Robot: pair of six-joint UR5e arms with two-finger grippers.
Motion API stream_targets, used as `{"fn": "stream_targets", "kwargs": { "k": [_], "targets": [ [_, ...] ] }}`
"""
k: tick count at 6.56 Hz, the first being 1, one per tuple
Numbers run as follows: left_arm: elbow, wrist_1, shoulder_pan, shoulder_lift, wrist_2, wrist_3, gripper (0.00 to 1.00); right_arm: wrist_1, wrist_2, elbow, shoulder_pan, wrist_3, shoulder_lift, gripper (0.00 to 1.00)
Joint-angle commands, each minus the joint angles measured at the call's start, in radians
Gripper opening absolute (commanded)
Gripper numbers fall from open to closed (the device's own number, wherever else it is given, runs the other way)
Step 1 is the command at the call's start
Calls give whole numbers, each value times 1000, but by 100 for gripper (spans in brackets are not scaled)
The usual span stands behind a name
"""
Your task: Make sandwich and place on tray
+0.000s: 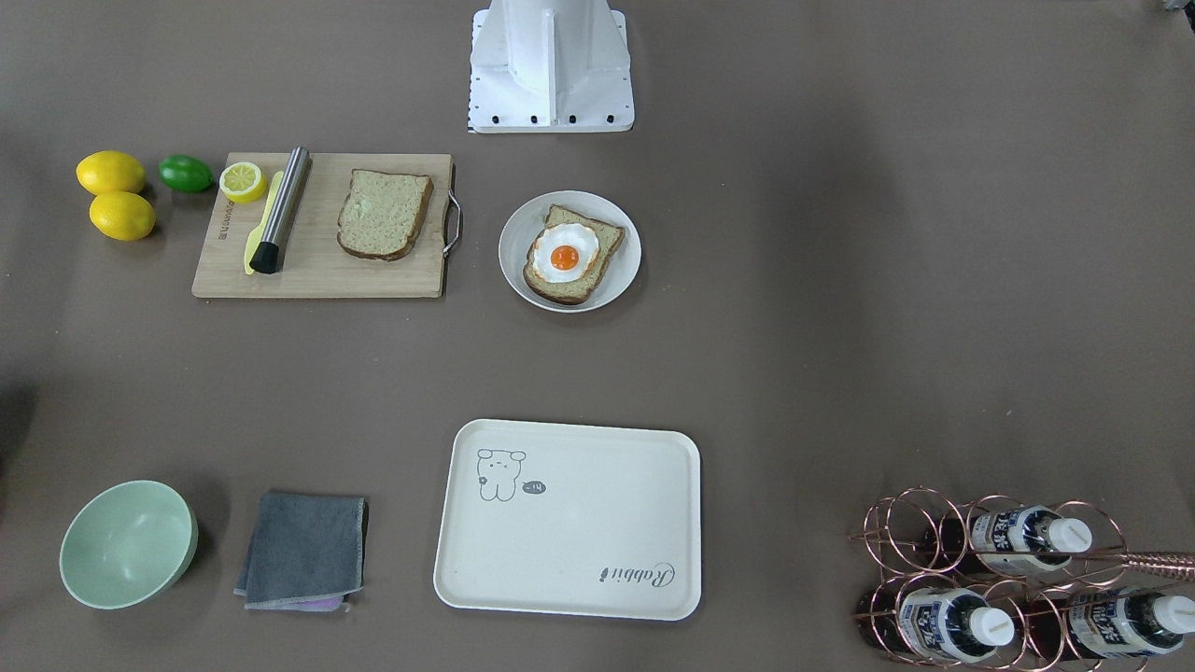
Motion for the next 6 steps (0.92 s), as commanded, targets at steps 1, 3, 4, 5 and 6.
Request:
{"fn": "stream_targets", "kwargs": {
  "k": [1,3,4,5,6],
  "targets": [
    [-2,-4,5,-2,-6,0,97,-1,8,2,-21,6,5,100],
    [1,-3,7,0,-7,-4,97,1,29,105,-153,38,10,100],
    [4,-1,9,0,-7,-4,97,18,50,181,-253,214,12,100],
    [2,-3,9,1,-7,-4,97,95,42,246,-373,442,15,100],
    [14,-4,7,-3,-6,-4,97,248,0,248,-474,647,25,100]
  ]
}}
